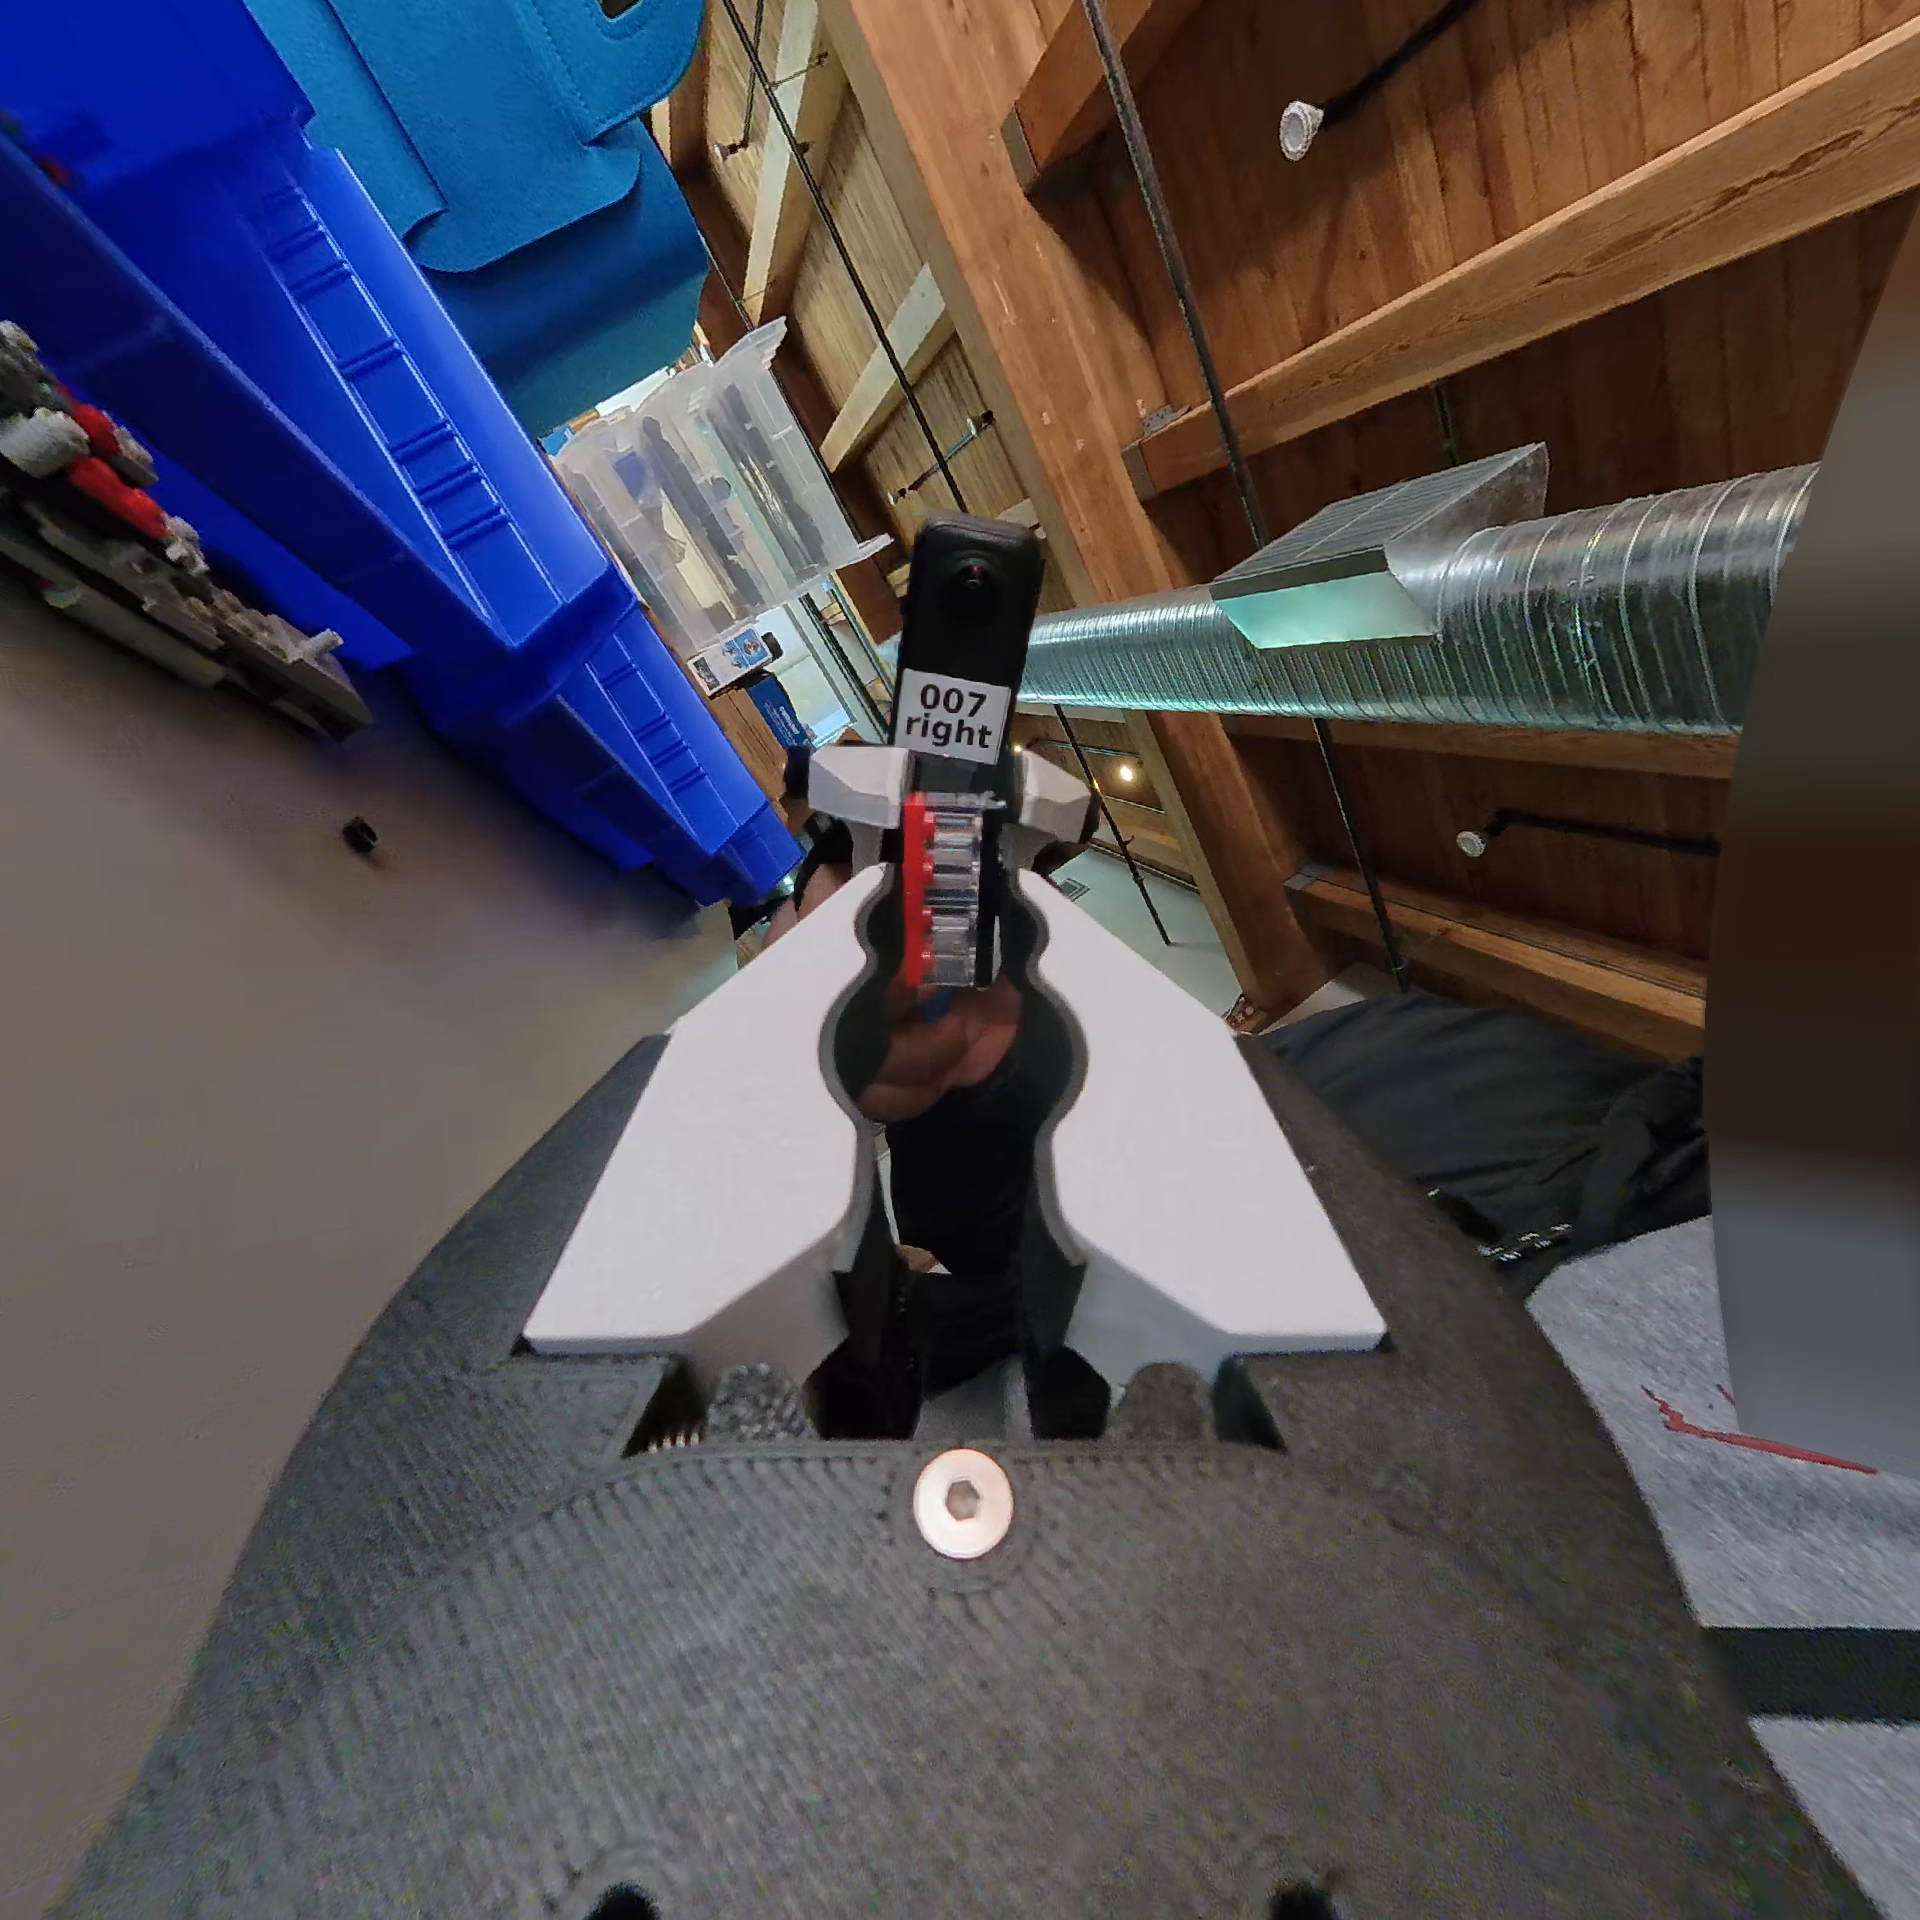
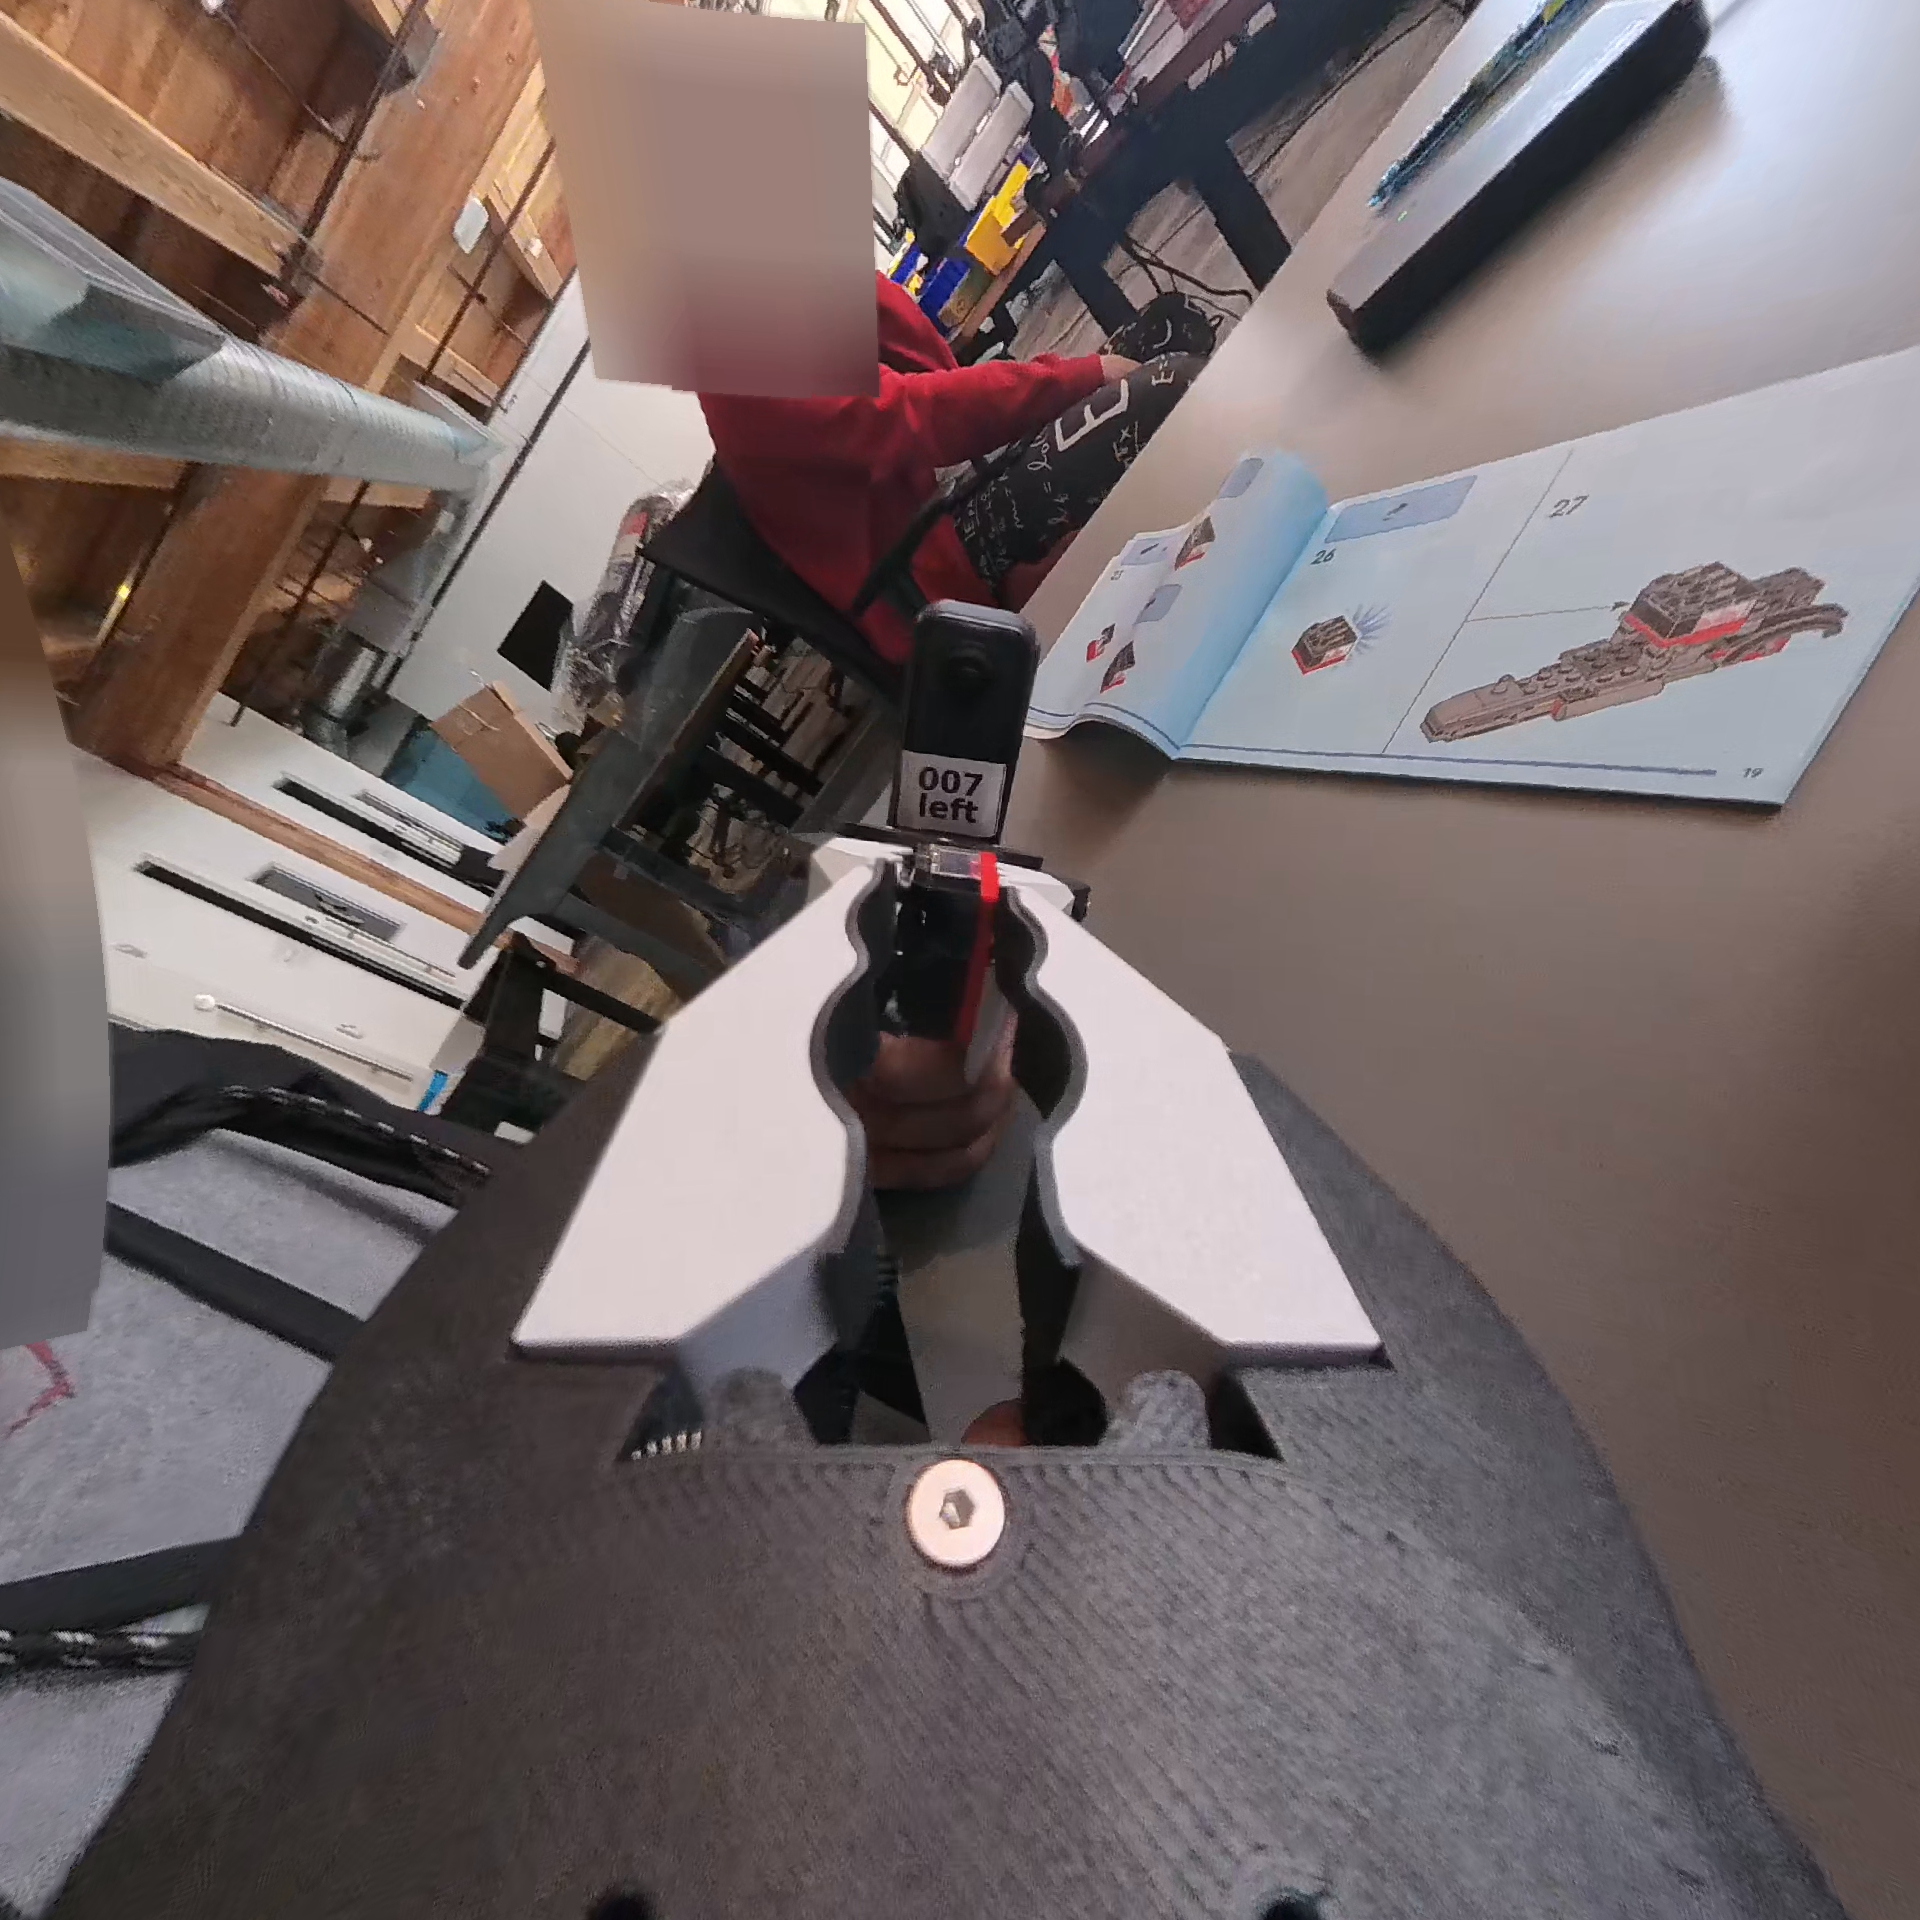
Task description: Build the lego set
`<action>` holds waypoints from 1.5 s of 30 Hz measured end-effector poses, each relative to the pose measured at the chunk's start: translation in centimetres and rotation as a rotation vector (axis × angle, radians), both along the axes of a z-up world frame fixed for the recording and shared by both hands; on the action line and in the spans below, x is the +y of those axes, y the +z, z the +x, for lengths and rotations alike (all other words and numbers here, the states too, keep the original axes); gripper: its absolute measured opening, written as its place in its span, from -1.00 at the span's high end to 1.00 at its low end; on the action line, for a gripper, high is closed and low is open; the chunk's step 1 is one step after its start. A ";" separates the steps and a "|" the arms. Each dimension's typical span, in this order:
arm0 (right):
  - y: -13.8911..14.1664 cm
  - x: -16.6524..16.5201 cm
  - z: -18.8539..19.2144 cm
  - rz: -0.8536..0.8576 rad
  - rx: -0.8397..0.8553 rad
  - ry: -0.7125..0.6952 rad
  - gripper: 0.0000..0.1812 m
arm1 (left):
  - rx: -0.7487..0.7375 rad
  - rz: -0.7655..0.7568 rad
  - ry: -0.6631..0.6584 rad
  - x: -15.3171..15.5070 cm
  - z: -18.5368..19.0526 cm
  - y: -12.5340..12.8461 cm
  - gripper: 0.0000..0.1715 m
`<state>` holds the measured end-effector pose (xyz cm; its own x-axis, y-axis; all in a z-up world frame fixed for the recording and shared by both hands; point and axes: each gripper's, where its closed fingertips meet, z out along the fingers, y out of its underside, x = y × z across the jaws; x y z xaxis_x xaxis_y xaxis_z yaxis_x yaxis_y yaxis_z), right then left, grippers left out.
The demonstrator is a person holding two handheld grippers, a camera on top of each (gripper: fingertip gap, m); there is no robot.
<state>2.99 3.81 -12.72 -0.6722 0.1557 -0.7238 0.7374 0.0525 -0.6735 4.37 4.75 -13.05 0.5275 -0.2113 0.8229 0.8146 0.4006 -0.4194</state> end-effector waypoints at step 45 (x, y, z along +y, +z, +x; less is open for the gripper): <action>2.5 -0.4 1.7 -0.084 0.101 0.047 0.61 | 0.219 0.062 0.057 -1.1 1.2 3.0 0.80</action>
<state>4.70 3.43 -10.25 -0.7472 0.0638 -0.6616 0.6639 0.0254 -0.7474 5.61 3.61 -10.00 0.7048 -0.2226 0.6736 0.6821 0.4734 -0.5573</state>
